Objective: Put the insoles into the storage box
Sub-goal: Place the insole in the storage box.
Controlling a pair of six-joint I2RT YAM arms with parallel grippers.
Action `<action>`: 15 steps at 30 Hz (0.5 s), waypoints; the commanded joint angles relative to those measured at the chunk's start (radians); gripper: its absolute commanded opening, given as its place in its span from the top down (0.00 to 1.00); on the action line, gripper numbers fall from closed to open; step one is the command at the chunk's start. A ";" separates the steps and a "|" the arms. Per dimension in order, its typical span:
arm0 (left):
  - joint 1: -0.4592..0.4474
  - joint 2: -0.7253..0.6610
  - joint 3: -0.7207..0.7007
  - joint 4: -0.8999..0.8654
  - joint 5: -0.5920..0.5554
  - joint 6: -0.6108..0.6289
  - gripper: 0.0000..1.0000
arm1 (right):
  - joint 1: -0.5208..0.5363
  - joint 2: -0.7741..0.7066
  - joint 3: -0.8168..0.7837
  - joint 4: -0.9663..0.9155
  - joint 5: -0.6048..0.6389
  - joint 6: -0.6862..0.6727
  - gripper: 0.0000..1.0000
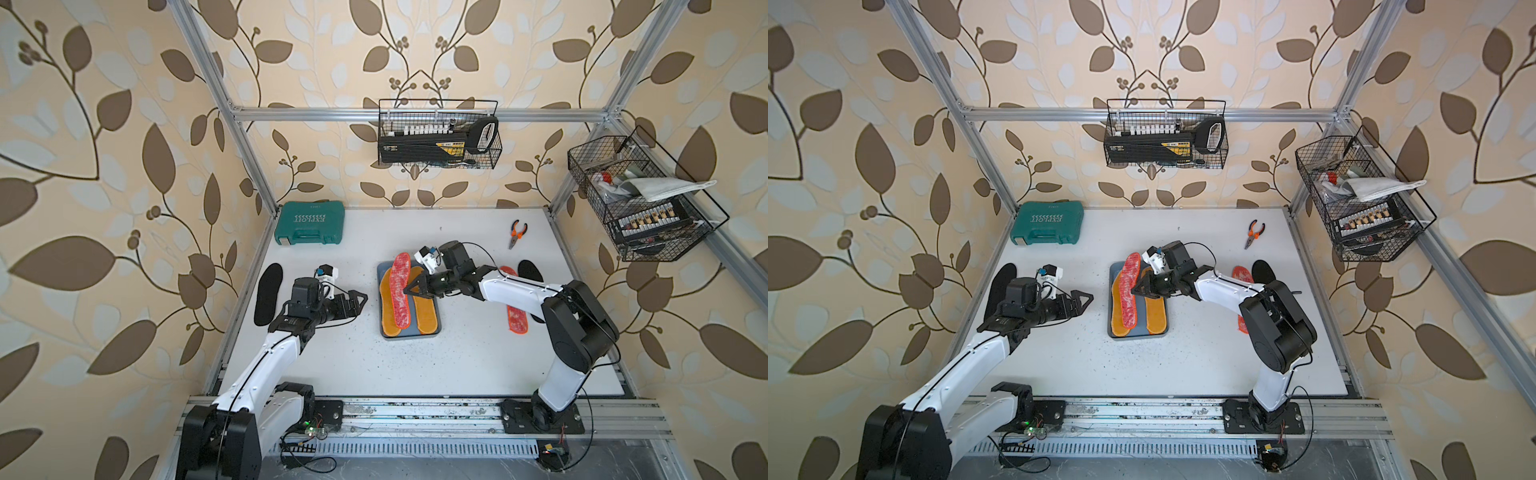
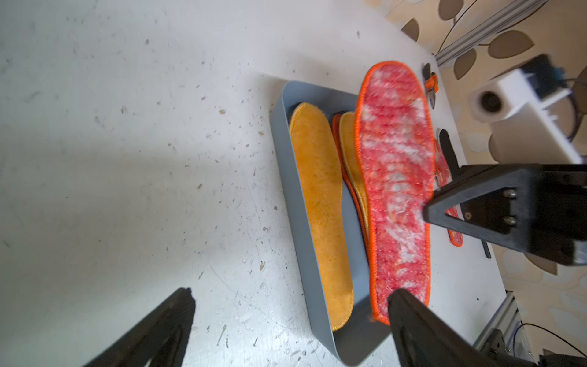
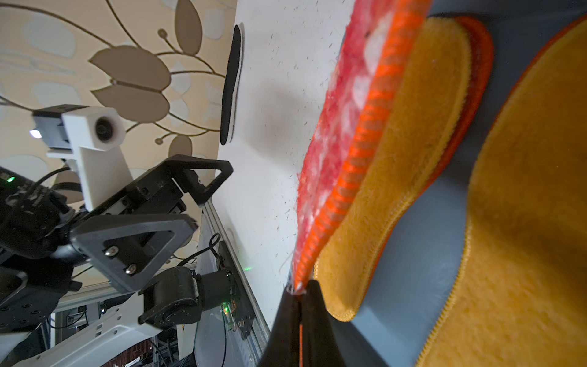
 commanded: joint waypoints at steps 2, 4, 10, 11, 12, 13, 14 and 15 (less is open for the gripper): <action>-0.007 -0.106 -0.060 0.075 0.024 0.058 0.01 | 0.006 0.055 0.029 0.025 -0.037 -0.006 1.00; -0.007 -0.119 -0.076 0.096 0.033 0.065 0.01 | 0.009 0.073 0.032 0.051 -0.046 0.013 1.00; -0.008 -0.029 -0.061 0.121 0.036 0.064 0.01 | 0.040 0.098 0.058 0.072 -0.045 0.031 1.00; -0.007 -0.014 -0.055 0.121 0.036 0.065 0.01 | 0.041 0.099 0.058 0.075 -0.045 0.035 1.00; -0.007 -0.002 -0.052 0.121 0.038 0.063 0.01 | 0.043 0.101 0.056 0.083 -0.045 0.040 1.00; -0.007 0.006 -0.050 0.121 0.040 0.062 0.01 | 0.043 0.104 0.058 0.086 -0.045 0.045 1.00; -0.007 0.008 -0.048 0.121 0.039 0.062 0.01 | 0.043 0.106 0.057 0.088 -0.044 0.048 1.00; -0.007 0.007 -0.048 0.121 0.037 0.062 0.01 | 0.043 0.108 0.057 0.093 -0.040 0.051 1.00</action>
